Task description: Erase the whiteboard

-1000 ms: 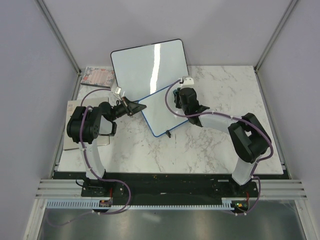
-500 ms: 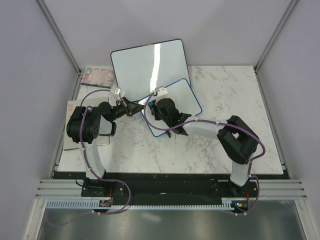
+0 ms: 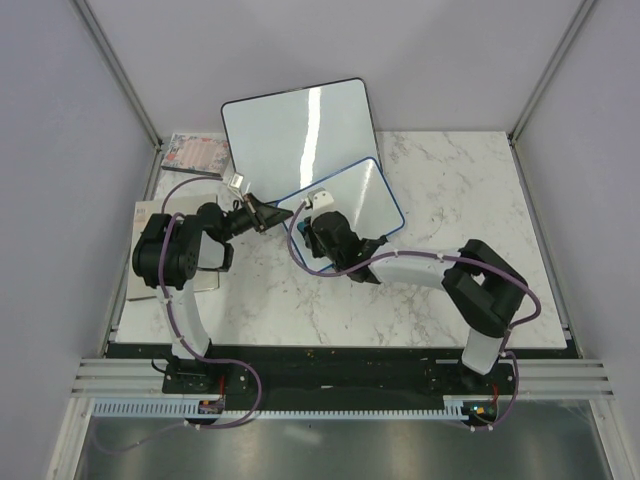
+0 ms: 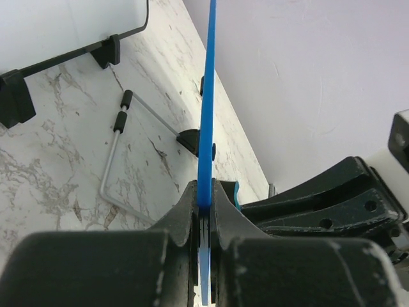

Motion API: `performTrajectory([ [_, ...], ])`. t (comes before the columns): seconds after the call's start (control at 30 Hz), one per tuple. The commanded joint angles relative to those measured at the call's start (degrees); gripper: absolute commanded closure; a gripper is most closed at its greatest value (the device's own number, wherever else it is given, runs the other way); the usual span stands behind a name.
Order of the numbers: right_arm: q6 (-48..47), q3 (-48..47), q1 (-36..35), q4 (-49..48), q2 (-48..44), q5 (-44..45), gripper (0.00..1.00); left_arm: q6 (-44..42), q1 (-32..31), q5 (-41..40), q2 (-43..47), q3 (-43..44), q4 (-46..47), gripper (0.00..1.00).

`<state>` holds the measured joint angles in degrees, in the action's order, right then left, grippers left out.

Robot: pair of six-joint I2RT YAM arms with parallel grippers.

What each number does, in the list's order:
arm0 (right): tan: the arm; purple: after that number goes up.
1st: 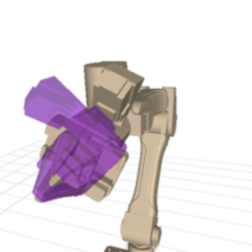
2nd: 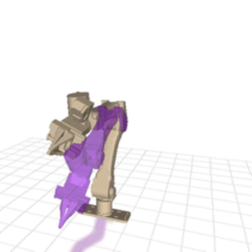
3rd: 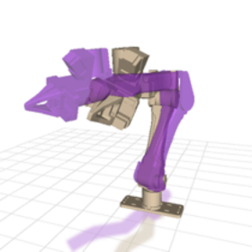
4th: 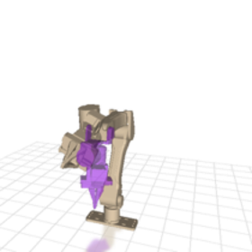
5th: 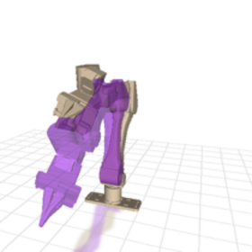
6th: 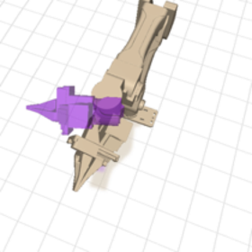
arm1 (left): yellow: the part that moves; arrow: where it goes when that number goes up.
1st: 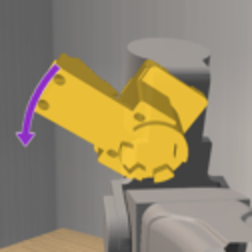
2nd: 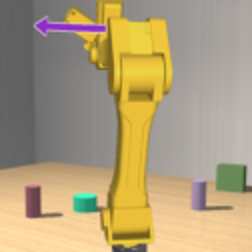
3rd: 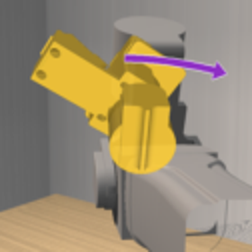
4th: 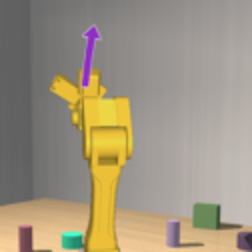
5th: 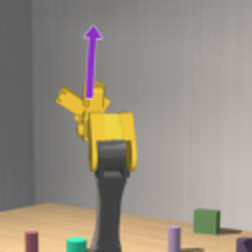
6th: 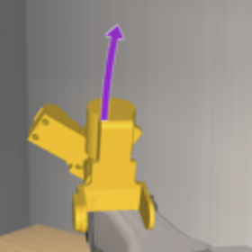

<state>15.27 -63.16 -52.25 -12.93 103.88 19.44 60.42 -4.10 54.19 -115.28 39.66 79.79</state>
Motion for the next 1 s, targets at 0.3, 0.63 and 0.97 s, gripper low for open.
performTrajectory([
  [0.3, -0.1, 10.8, 10.8, 12.5, -20.5, 3.7, 1.00, -2.1, -3.1, 8.2, 3.4, -1.5, 15.5, 0.98],
  [0.63, 3.2, 19.5, 15.3, 16.8, -34.4, 8.8, 1.00, -3.8, -3.2, 9.3, 5.4, -2.7, 15.5, 0.98],
  [0.97, 10.5, 26.2, 20.8, 21.9, -41.5, 9.4, 1.00, -4.0, -3.0, 12.2, 5.4, -2.8, 15.5, 0.98],
])
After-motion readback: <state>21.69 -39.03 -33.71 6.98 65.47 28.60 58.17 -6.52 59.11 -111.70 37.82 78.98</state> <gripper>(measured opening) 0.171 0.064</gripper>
